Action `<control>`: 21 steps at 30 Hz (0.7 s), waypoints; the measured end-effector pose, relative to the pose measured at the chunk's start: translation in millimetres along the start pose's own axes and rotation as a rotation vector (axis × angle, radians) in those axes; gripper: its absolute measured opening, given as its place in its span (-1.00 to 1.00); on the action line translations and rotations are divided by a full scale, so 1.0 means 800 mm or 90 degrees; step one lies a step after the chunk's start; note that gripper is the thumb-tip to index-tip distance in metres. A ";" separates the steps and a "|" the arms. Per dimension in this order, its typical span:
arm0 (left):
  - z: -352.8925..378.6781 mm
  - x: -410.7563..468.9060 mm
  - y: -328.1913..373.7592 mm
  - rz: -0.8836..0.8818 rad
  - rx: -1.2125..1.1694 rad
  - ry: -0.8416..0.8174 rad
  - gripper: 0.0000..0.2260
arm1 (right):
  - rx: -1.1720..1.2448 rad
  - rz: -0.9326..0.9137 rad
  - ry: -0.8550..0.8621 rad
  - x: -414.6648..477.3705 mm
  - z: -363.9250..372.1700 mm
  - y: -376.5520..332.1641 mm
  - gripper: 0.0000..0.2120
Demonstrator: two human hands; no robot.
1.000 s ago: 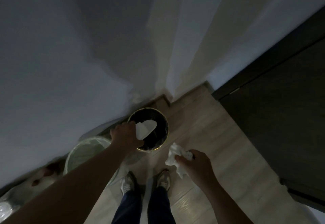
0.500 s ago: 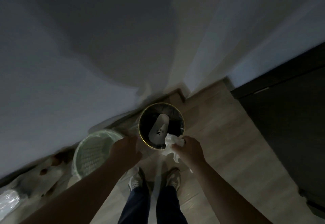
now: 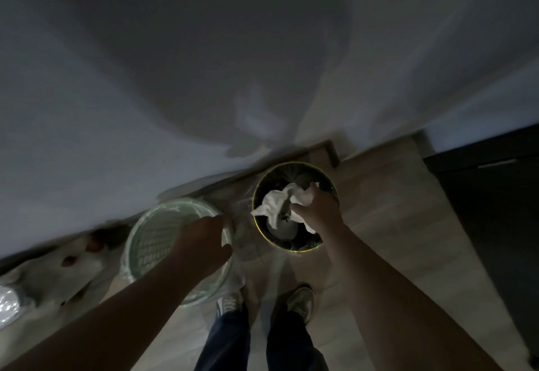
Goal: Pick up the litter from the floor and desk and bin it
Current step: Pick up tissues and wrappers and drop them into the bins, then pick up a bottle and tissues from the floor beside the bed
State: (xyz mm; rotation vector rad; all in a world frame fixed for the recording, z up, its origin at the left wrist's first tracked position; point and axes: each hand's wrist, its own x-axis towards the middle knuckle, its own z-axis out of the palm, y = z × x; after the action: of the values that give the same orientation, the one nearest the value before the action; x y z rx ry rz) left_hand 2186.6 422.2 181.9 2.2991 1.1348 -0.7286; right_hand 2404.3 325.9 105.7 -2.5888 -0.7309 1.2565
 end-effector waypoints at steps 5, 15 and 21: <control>-0.015 -0.023 -0.004 -0.012 -0.027 -0.014 -0.59 | -0.085 -0.060 -0.025 -0.031 -0.013 0.008 -0.55; -0.135 -0.130 0.050 -0.009 -0.033 0.046 -0.58 | -0.154 -0.201 0.011 -0.196 -0.148 -0.025 -0.70; -0.231 -0.243 0.093 -0.026 -0.068 0.141 -0.58 | -0.186 -0.367 0.040 -0.306 -0.266 -0.083 -0.75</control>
State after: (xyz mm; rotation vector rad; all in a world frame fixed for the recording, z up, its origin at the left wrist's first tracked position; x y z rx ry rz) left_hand 2193.4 384.7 457.4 2.3136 1.2897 -0.4231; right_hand 2417.6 273.0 432.4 -2.3244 -1.6008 0.9349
